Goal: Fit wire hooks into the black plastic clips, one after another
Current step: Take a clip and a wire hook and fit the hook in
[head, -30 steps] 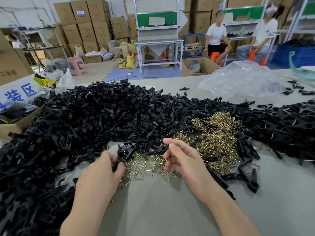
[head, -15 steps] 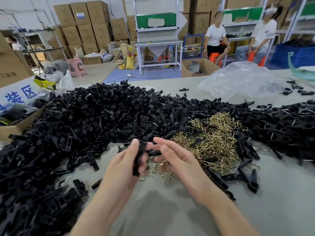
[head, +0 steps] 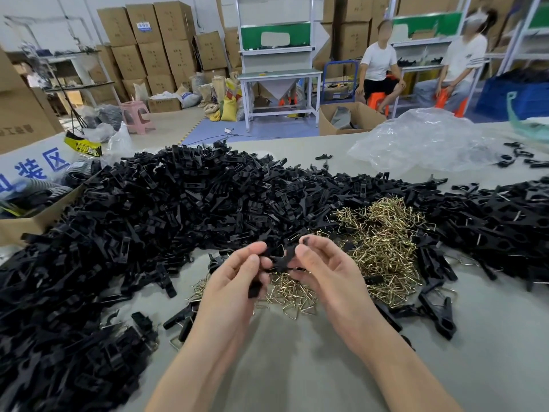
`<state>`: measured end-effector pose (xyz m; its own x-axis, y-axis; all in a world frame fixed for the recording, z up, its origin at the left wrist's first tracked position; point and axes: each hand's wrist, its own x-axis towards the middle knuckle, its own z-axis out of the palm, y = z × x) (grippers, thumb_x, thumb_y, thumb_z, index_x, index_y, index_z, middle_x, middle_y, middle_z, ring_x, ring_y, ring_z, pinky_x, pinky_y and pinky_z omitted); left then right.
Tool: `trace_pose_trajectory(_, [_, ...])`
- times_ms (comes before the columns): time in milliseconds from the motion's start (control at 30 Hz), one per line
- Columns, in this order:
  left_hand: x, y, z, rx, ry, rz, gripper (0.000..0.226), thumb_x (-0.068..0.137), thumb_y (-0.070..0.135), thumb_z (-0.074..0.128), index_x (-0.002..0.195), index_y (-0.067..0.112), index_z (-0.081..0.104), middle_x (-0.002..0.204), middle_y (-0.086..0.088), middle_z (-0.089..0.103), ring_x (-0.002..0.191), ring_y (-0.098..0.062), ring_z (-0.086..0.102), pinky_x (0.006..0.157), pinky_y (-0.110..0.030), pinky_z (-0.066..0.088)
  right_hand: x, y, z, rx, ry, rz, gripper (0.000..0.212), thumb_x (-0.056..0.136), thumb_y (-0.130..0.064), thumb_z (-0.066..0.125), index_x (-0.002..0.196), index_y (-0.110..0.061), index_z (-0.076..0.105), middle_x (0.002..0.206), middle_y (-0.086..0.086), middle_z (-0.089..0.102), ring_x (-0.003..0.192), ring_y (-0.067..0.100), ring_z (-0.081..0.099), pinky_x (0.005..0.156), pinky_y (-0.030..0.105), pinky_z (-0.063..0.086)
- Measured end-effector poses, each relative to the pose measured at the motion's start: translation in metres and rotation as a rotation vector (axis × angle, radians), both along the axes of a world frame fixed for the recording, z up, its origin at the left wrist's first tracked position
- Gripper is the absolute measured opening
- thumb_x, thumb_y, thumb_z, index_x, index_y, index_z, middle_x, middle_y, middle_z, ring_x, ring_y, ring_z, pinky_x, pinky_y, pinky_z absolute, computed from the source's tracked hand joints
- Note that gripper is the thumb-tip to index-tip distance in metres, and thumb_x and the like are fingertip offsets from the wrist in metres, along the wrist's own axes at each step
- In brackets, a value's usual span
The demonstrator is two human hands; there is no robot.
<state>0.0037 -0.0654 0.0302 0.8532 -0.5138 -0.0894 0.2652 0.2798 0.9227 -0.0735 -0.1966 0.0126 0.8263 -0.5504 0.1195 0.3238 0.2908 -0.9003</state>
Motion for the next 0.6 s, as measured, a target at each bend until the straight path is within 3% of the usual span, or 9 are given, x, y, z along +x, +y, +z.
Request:
trace_pose_trajectory(167, [0.001, 0.001, 0.000, -0.058, -0.041, 0.017, 0.033, 0.094, -0.009, 0.052, 0.107, 0.013, 0.072, 0.092, 0.004, 0.075, 0.086, -0.004, 0.068, 0.072, -0.016, 0.054, 0.002, -0.001, 0.000, 0.132, -0.015, 0.033, 0.006, 0.087, -0.022, 0.077, 0.093, -0.022, 0.076, 0.098, 0.013, 0.073, 0.091, 0.023, 0.072, 0.081, 0.033, 0.059])
trace_pose_trajectory(333, [-0.003, 0.000, 0.001, -0.059, -0.154, 0.036, 0.035, 0.096, -0.006, 0.051, 0.116, 0.017, 0.068, 0.119, 0.003, 0.073, 0.117, -0.008, 0.064, 0.099, -0.026, 0.047, 0.002, 0.008, -0.006, 0.100, 0.139, 0.163, 0.013, 0.095, -0.011, 0.067, 0.102, -0.016, 0.077, 0.102, 0.013, 0.076, 0.094, 0.026, 0.074, 0.082, 0.034, 0.060])
trace_pose_trajectory(433, [-0.006, -0.001, -0.002, -0.059, -0.227, 0.034, 0.038, 0.098, -0.005, 0.048, 0.120, 0.020, 0.066, 0.124, 0.006, 0.071, 0.122, -0.008, 0.061, 0.103, -0.028, 0.049, 0.004, 0.012, -0.007, 0.108, 0.123, 0.233, 0.014, 0.092, -0.014, 0.070, 0.103, -0.016, 0.078, 0.108, 0.011, 0.076, 0.096, 0.024, 0.073, 0.083, 0.035, 0.060])
trace_pose_trajectory(533, [-0.009, -0.004, -0.005, -0.027, -0.315, 0.030, 0.042, 0.101, -0.006, 0.046, 0.120, 0.025, 0.067, 0.126, 0.008, 0.069, 0.125, -0.006, 0.059, 0.103, -0.019, 0.046, 0.005, 0.013, -0.008, 0.070, 0.136, 0.254, 0.022, 0.086, -0.022, 0.074, 0.107, -0.019, 0.077, 0.116, 0.010, 0.075, 0.107, 0.024, 0.072, 0.101, 0.050, 0.054])
trace_pose_trajectory(600, [-0.010, -0.005, -0.006, -0.011, -0.333, 0.025, 0.042, 0.102, -0.004, 0.046, 0.120, 0.028, 0.068, 0.126, 0.009, 0.070, 0.124, -0.005, 0.060, 0.102, -0.017, 0.045, 0.005, 0.014, -0.009, 0.081, 0.124, 0.246, 0.022, 0.084, -0.022, 0.075, 0.106, -0.020, 0.078, 0.113, 0.011, 0.075, 0.104, 0.023, 0.073, 0.105, 0.053, 0.049])
